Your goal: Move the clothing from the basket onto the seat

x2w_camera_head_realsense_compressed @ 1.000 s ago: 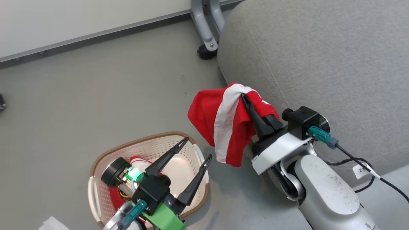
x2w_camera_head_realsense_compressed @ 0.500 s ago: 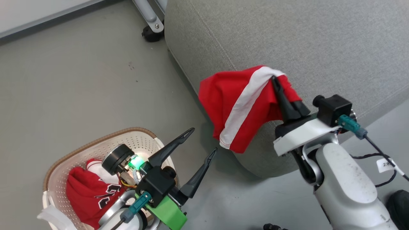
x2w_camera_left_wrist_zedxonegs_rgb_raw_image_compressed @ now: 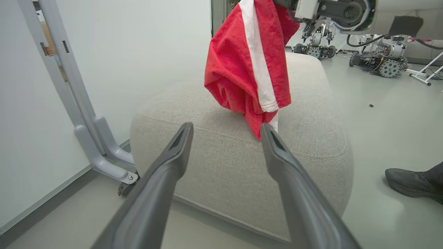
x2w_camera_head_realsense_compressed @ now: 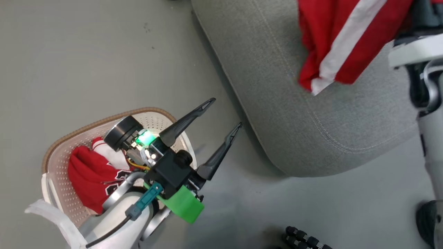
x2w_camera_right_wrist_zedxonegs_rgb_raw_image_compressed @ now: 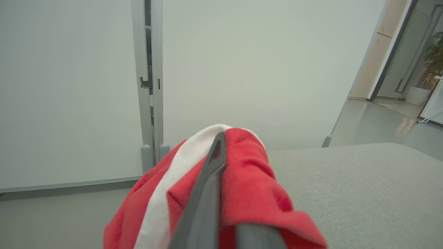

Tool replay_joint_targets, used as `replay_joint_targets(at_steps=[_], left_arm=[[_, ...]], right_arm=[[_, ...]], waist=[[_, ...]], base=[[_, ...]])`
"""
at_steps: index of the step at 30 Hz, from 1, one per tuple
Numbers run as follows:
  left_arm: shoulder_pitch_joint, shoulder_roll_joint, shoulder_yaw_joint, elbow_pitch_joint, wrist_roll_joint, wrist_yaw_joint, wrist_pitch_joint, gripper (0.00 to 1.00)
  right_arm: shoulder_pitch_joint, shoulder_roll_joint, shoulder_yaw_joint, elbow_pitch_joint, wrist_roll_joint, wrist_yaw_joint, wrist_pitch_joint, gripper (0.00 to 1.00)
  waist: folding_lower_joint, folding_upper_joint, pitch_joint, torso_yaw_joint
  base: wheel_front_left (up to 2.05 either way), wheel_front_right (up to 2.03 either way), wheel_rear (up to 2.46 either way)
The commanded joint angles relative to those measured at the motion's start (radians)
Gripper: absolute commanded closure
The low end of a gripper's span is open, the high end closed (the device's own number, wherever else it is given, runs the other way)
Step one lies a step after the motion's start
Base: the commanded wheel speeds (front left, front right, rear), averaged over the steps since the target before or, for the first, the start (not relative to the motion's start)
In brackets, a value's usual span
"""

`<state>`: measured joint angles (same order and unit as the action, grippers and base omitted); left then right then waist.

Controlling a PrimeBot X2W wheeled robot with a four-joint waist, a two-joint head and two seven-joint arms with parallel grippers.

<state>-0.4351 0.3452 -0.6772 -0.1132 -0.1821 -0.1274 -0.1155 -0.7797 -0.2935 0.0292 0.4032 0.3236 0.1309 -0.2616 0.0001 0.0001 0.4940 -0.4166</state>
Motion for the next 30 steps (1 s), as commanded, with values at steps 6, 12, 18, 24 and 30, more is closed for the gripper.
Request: replay_joint_targets(at_steps=[6,12,18,24,30], left_arm=[[-0.069,-0.005,-0.001,0.006,0.020,0.004,-0.026,0.00],[-0.108,-0.019,-0.020,0.018,0.027,0.002,-0.046,0.00],[-0.121,-0.032,-0.026,0.046,0.023,0.007,-0.067,0.00],[-0.118,-0.035,-0.026,0.070,0.021,0.020,-0.088,0.00],[-0.085,-0.034,-0.013,0.084,0.009,0.046,-0.108,0.00]], right_arm=[[-0.132,-0.092,-0.090,0.057,-0.002,0.000,-0.004,1.00],[-0.171,-0.126,-0.122,0.187,0.019,0.000,-0.004,1.00],[-0.104,-0.090,-0.150,0.282,0.038,0.000,-0.004,0.00],[0.023,-0.016,-0.204,0.243,0.027,0.000,-0.004,0.00],[0.173,0.075,-0.227,0.131,-0.030,0.000,-0.004,0.00]], waist=[[-0.0001,-0.0001,0.115,0.122],[-0.0001,-0.0001,0.164,0.167],[-0.0001,-0.0001,0.179,0.184],[-0.0001,-0.0001,0.159,0.178],[-0.0001,-0.0001,0.113,0.155]], base=[[0.00,0.00,0.00],[0.00,0.00,0.00],[0.00,0.00,0.00],[0.00,0.00,0.00],[0.00,0.00,0.00]])
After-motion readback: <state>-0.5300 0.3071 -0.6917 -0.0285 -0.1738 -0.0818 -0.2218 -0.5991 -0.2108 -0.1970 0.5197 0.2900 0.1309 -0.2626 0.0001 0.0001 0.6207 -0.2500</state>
